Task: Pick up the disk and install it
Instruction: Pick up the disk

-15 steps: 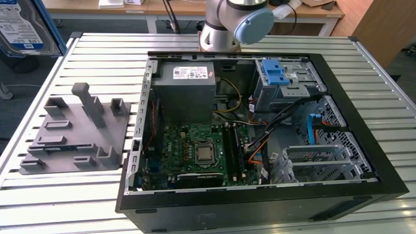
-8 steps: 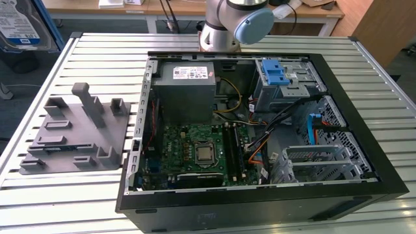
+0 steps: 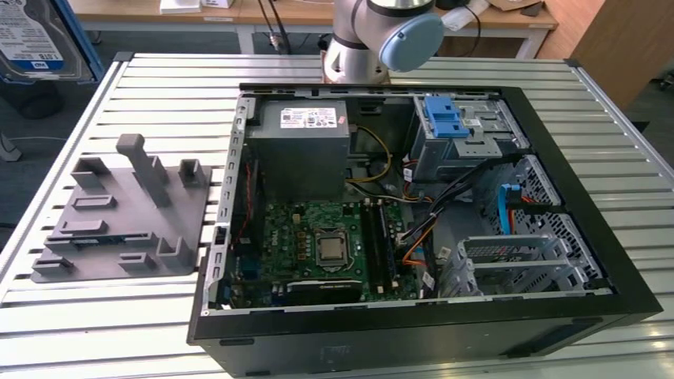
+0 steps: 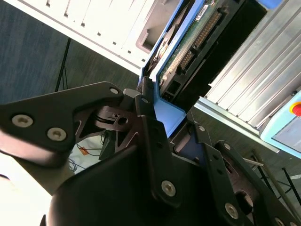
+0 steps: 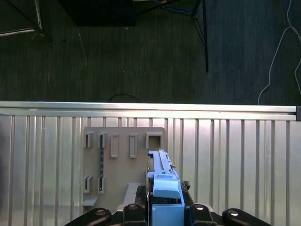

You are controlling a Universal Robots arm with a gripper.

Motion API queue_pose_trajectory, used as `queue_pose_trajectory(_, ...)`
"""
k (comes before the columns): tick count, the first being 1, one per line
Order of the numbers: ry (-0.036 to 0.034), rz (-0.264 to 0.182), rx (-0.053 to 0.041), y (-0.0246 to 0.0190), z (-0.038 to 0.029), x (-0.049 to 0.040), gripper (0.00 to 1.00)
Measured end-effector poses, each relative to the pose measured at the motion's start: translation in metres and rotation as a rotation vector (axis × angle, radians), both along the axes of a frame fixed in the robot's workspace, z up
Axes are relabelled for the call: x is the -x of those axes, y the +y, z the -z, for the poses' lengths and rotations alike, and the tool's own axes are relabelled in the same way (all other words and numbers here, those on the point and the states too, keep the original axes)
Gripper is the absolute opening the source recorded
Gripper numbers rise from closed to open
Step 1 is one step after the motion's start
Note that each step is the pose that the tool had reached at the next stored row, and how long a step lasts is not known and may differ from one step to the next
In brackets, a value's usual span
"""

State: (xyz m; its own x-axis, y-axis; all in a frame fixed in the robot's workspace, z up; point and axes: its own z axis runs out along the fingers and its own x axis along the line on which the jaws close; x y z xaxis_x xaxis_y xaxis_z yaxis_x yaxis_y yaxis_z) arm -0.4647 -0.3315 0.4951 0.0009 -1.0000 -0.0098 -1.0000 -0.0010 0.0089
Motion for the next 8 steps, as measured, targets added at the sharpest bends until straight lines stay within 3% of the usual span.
queue_pose_trajectory(8,0.0001,0.0,0.0,0.0,-0.0001,-0.0047,0.36)
